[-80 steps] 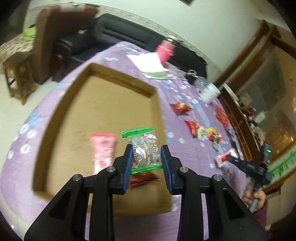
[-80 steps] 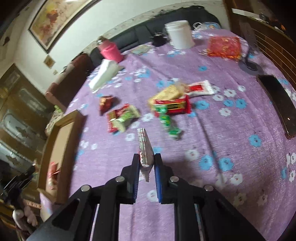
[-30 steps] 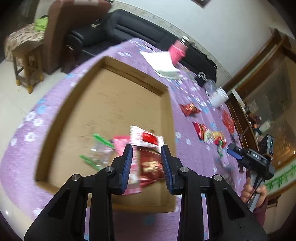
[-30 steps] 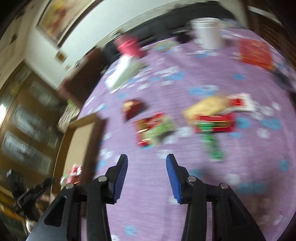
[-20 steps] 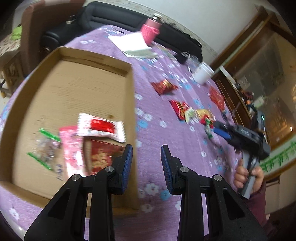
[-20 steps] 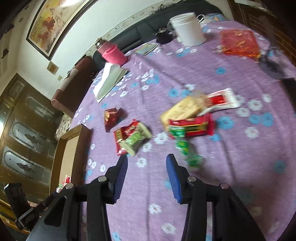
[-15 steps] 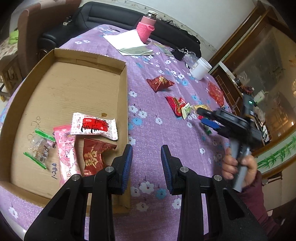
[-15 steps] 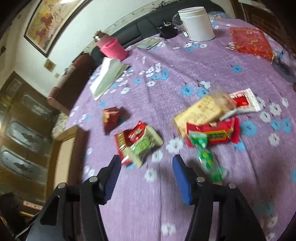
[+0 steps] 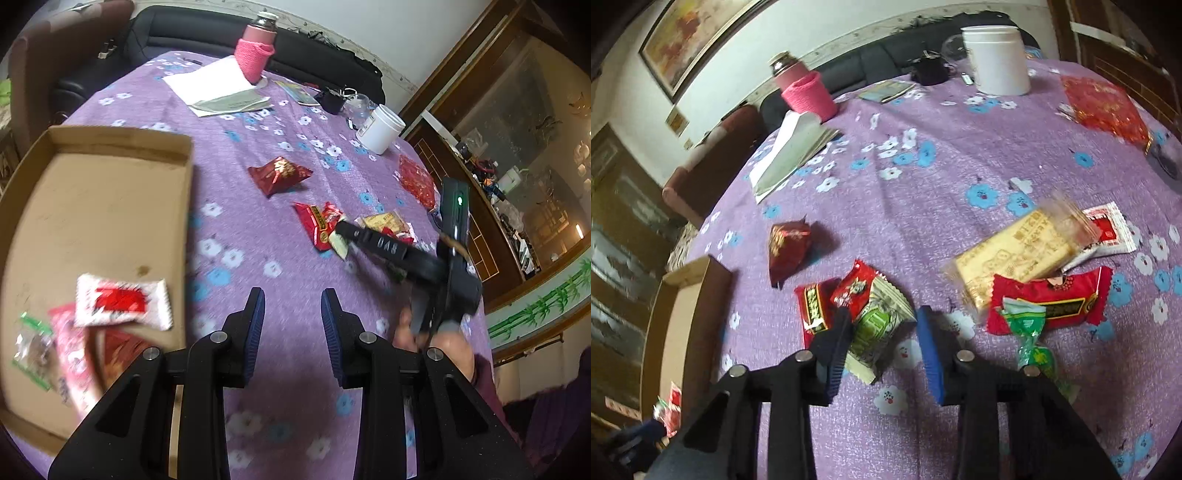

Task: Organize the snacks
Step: 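Grasp the red gold-label candy bar with the left tool while the right tool grasps the green candy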

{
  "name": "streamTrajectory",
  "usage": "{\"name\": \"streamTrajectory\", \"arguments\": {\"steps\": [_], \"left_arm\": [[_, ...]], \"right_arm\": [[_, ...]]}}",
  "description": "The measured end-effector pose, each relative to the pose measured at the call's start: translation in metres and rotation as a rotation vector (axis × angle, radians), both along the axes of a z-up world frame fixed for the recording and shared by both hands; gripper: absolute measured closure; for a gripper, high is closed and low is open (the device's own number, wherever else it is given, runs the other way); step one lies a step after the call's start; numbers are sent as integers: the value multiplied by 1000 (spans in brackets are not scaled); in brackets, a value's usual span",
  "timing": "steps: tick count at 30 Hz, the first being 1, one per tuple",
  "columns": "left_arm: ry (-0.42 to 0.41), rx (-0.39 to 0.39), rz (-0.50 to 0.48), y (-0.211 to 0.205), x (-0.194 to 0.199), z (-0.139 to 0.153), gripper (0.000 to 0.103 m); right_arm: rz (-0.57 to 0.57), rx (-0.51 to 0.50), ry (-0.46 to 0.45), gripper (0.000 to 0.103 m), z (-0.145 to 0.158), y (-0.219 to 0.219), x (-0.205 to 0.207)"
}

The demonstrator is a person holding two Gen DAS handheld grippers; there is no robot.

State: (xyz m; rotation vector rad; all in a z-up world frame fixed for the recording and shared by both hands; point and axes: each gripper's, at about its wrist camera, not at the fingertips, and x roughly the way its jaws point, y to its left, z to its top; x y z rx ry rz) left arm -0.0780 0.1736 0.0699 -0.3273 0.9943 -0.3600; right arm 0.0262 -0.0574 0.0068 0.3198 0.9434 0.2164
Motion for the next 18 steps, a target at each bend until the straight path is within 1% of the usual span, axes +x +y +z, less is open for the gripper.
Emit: {"name": "streamTrajectory", "arguments": {"steps": [2,4,8,12,15,18], "left_arm": [[9,-3,-2,-9,10,-1,73],[16,6,-6,-19,22,-3,73],[34,26,-8,-39,49,-13,73],[74,-2,-2,-55,81,-29,73],[57,10,-4,-69,99,-35,74],[34,64,-14,-83,112,-42,74]], "right_arm": [[21,11,7,71,0,-2,-2],[22,18,10,73,1,-10,-7],[1,15,-10,73,1,-28,-20],[-7,55,-11,73,-1,-39,-27],[-3,65,-8,73,-1,-40,-26],[1,69,-6,73,0,-40,-26]]}}
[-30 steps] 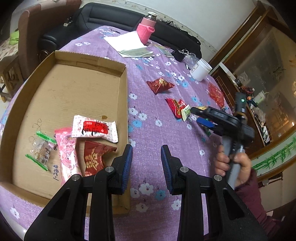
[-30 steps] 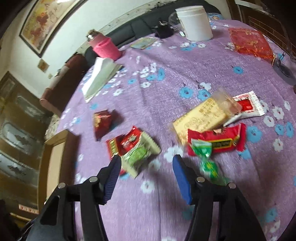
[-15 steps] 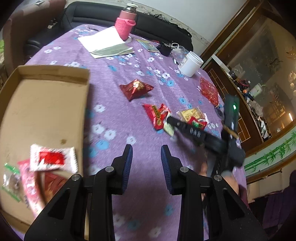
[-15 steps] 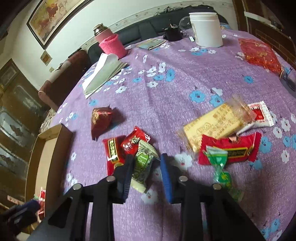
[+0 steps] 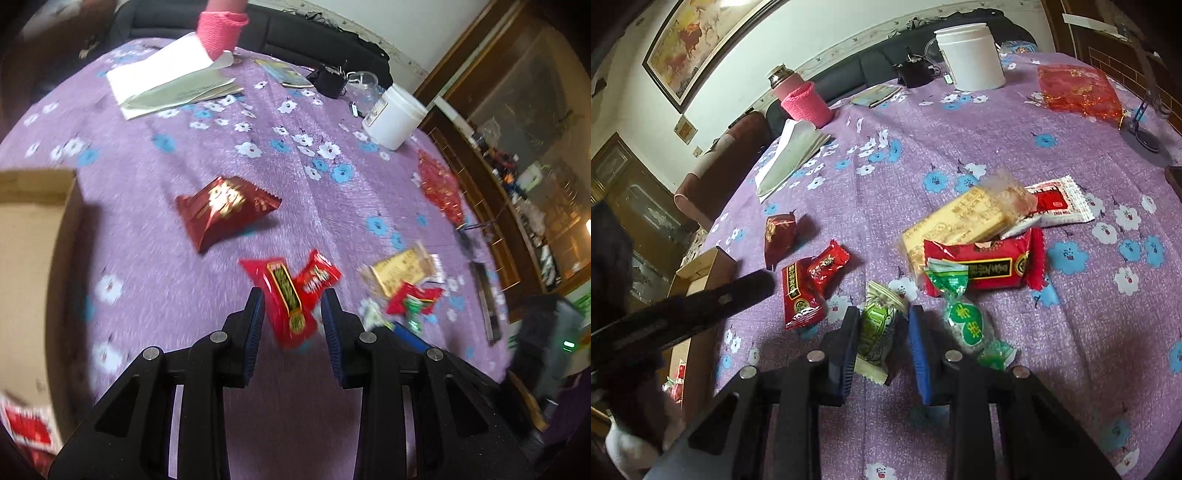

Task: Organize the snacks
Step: 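Grasp the red gold-label candy bar with the left tool while the right tool grasps the green candy, then carry both snacks over the cardboard box and open both tools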

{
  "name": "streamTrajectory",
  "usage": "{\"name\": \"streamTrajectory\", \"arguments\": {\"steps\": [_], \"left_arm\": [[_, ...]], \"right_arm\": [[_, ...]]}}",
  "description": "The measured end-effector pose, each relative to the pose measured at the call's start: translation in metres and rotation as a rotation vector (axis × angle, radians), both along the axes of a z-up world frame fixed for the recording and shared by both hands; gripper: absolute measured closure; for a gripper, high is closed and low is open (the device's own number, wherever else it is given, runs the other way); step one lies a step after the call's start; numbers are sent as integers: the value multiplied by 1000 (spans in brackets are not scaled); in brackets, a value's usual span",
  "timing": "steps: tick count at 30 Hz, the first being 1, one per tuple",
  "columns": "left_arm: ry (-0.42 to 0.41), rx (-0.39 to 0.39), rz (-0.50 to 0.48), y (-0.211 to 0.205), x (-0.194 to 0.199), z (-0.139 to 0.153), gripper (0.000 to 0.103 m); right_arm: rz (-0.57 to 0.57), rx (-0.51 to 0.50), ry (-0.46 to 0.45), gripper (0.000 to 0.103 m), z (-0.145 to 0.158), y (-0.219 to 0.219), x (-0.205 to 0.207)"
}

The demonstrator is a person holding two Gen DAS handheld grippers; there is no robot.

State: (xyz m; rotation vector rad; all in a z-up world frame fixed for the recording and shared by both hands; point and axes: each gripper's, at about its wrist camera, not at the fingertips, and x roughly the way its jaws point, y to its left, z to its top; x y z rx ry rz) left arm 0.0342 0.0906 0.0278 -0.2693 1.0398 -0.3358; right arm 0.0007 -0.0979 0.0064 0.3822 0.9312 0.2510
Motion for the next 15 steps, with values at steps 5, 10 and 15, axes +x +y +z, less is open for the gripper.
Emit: {"name": "streamTrajectory", "arguments": {"steps": [5,10,15], "left_arm": [[15,56,-20,-13,15,-19,74],[-49,213,-86,-33,7,-19,83],[-43,178,-84,-27,0,-15,84]], "right_arm": [[0,12,5,73,0,-1,1],[-1,5,1,73,0,1,2],[-2,31,0,73,-1,-1,1]]}}
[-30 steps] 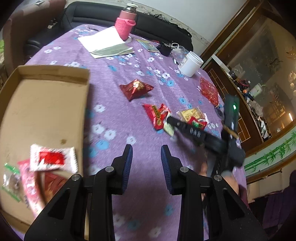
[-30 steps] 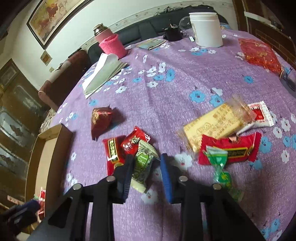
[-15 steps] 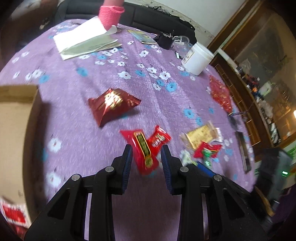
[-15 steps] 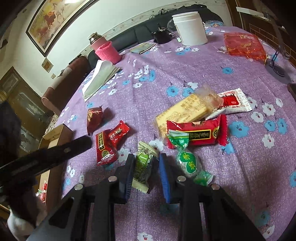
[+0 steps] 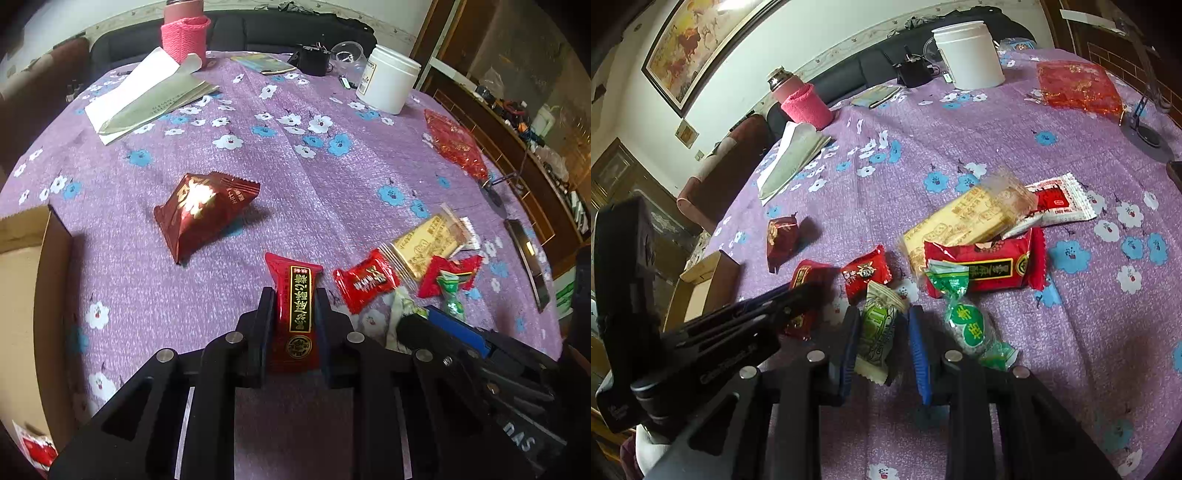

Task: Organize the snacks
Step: 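Carry both snacks over the cardboard box and open both tools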

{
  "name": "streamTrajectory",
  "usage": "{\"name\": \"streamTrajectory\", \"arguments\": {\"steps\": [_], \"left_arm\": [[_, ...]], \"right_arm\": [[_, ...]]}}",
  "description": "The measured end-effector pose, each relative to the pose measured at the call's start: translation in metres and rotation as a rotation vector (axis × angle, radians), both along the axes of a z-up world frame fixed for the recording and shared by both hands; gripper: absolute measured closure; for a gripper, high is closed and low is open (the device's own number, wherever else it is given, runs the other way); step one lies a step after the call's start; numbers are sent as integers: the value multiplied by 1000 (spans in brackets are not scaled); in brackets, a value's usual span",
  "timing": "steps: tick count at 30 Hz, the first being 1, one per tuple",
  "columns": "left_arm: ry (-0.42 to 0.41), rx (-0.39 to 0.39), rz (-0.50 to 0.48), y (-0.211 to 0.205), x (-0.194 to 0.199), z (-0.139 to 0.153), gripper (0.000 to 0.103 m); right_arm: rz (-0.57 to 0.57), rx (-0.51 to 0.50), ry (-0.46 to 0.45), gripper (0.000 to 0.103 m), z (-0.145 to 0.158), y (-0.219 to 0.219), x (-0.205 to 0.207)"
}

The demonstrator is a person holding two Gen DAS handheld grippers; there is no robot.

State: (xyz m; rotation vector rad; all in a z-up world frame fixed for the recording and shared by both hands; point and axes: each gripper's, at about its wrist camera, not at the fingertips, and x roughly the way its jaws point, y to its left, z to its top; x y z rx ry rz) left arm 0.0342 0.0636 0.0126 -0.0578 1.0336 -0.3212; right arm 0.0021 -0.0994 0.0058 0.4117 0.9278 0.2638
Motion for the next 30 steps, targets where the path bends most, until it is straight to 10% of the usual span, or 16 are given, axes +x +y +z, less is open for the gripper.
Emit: {"name": "streamTrajectory", "arguments": {"steps": [11,30], "left_arm": [[-46,-198,81,67,-56,47,84],[-124,-167,466,251,-154,44,83]], "right_arm": [[31,101,-30,73,3,-1,-2],[215,98,-42,73,28,82,-36]]}}
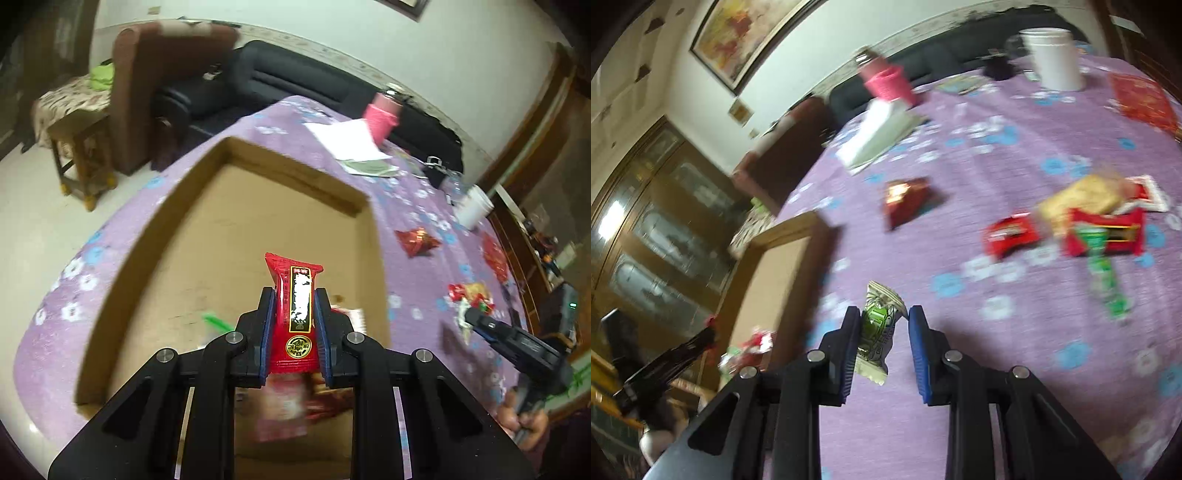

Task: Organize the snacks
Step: 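Carry both snacks over the cardboard box and open both tools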

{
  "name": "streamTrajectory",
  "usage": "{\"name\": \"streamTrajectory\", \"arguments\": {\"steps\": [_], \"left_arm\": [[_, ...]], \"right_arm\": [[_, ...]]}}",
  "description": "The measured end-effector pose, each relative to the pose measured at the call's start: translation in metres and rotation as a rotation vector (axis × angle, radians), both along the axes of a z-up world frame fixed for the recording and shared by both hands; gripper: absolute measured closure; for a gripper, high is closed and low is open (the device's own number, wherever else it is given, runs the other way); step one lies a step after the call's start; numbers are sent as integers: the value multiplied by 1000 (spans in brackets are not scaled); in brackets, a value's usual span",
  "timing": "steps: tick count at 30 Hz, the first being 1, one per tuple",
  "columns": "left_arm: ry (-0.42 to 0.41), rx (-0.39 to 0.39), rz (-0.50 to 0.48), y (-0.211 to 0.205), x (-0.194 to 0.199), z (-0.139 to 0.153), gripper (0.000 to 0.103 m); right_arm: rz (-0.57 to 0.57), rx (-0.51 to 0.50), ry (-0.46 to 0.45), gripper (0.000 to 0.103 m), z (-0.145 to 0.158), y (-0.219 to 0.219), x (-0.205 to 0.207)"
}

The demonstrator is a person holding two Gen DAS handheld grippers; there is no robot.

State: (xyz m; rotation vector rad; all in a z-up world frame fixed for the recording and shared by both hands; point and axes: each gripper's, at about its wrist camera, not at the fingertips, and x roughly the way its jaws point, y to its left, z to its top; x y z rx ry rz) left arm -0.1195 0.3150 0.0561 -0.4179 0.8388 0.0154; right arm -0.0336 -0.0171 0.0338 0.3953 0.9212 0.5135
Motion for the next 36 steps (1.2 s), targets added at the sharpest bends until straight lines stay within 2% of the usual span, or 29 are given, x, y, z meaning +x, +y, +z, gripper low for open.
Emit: {"name": "streamTrajectory", "arguments": {"steps": [9,20,25,28,36], "left_arm": [[23,-37,41,30,-5,-15,83],[12,-56,57,53,9,-15,83],[16,-111,66,61,5,-18,83],[2,-135,69,65,-1,-14,83],[-19,-180,44,54,-10,1,83]], "right_arm": [[192,-12,25,73,10,95,-10],[264,-73,42,73,5,166,5],[250,-96,18,69,2,178,10],[242,-86,30,63,1,178,13],[174,-63,17,57,11,144,9]]}}
